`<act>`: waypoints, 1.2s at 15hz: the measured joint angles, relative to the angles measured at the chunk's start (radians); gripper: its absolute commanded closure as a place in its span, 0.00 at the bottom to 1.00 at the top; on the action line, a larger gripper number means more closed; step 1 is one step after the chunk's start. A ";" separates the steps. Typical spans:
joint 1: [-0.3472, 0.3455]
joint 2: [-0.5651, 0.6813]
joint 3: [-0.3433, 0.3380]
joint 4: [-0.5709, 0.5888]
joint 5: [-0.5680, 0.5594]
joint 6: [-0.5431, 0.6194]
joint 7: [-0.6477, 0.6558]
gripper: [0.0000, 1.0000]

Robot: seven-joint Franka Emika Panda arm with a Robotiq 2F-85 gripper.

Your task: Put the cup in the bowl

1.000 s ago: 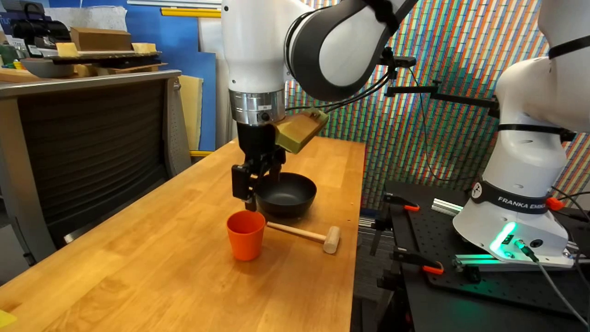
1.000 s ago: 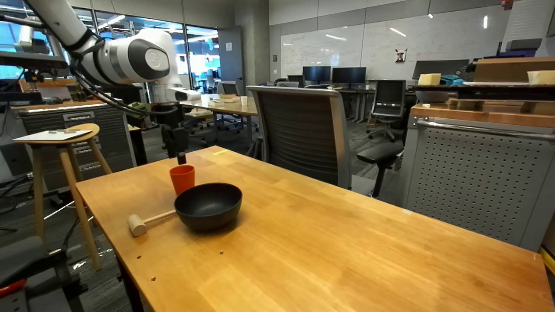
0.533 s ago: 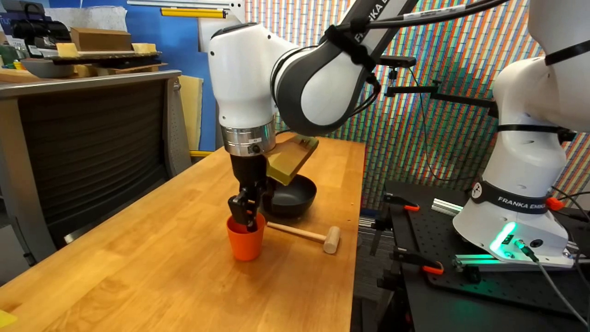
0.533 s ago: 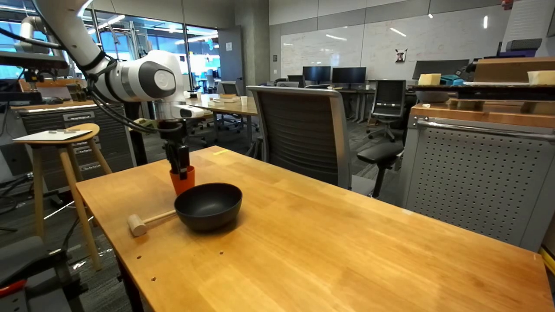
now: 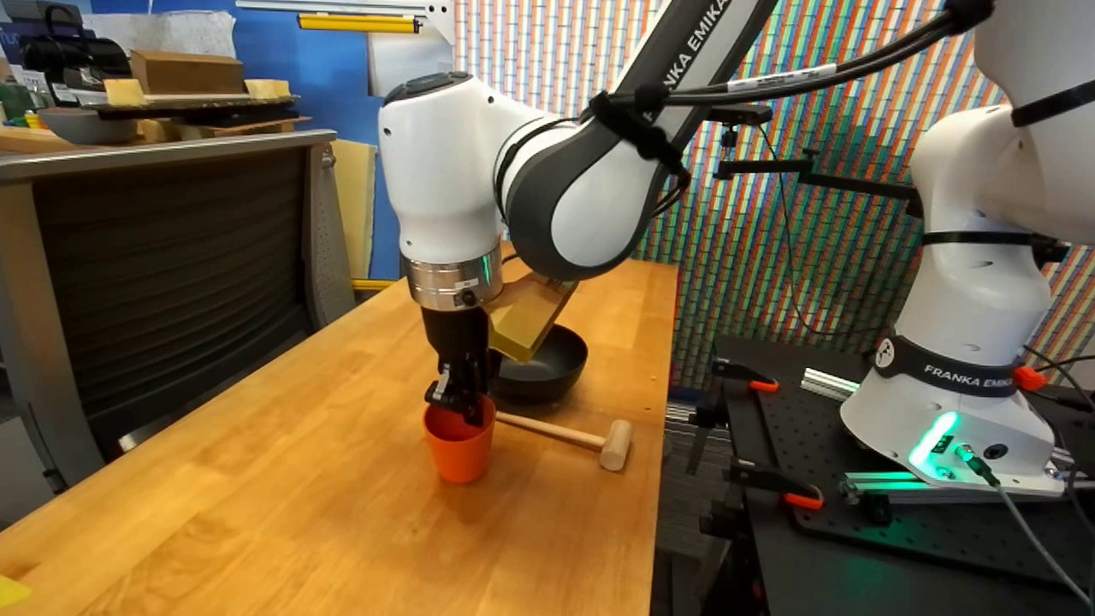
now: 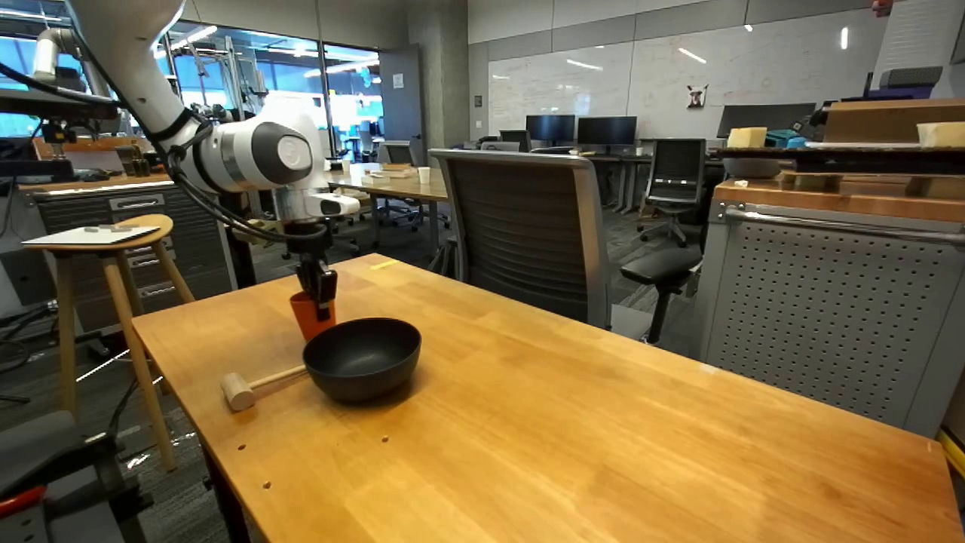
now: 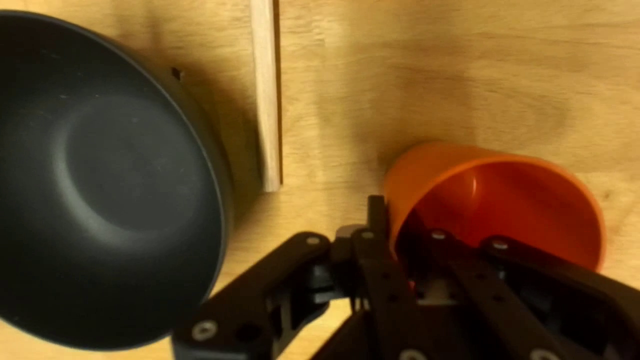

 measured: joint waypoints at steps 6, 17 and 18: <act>0.061 -0.138 -0.009 0.003 -0.047 -0.035 0.070 0.96; -0.111 -0.389 -0.048 -0.172 -0.339 -0.202 0.532 0.96; -0.131 -0.385 -0.048 -0.196 -0.306 -0.195 0.544 0.96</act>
